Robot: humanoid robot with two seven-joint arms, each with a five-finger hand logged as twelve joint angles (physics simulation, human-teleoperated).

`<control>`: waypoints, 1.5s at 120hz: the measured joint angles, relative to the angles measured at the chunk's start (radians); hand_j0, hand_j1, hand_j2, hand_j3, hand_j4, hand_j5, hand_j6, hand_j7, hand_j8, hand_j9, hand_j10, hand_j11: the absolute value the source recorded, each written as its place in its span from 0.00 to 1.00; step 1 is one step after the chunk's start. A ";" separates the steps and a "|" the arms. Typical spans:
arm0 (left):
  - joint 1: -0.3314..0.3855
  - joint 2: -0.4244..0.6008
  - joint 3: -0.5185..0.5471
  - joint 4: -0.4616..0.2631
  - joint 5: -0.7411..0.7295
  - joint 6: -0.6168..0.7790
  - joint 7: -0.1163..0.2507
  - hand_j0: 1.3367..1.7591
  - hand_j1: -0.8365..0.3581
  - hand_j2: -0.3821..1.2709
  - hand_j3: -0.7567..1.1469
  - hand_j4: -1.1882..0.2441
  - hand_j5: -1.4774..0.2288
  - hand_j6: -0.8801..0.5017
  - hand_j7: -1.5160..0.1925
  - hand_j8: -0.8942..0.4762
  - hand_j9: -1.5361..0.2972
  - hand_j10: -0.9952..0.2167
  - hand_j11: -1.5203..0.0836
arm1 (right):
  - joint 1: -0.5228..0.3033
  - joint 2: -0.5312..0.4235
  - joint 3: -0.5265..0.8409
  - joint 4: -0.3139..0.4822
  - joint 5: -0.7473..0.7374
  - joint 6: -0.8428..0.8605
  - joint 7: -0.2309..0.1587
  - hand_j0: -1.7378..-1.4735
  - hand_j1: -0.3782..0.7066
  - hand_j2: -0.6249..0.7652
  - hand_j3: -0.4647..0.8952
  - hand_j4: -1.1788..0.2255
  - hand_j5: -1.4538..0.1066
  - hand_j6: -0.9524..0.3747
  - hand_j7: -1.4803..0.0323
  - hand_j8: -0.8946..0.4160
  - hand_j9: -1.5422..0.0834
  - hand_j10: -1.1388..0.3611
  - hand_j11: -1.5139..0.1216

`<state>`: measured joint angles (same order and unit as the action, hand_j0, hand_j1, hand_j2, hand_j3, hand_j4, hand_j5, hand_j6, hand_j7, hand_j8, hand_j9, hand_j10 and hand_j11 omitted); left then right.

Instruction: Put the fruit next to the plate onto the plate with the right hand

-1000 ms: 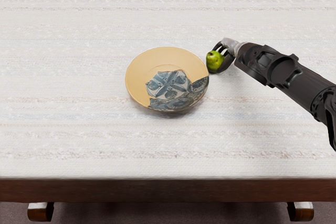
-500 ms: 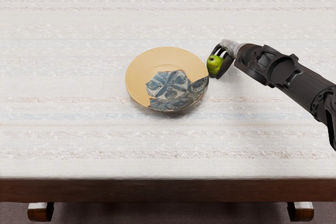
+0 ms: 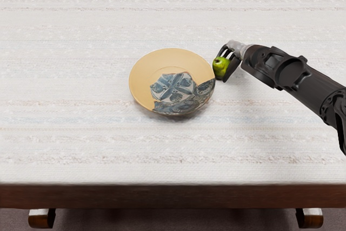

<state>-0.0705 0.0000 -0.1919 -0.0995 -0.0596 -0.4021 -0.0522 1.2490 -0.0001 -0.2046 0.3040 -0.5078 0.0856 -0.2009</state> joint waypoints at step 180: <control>-0.011 0.000 0.000 0.000 0.001 0.000 0.000 0.76 0.98 0.23 0.40 0.82 0.86 0.63 0.88 0.64 0.83 0.81 0.94 | 0.142 -0.120 0.042 0.133 0.017 0.114 -0.015 0.30 0.57 0.86 0.34 0.41 0.15 0.41 0.23 0.39 0.20 0.20 0.18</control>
<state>-0.0813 0.0000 -0.1923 -0.0992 -0.0587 -0.4021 -0.0522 1.3906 -0.1206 -0.1631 0.4372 -0.4905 0.1993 -0.2161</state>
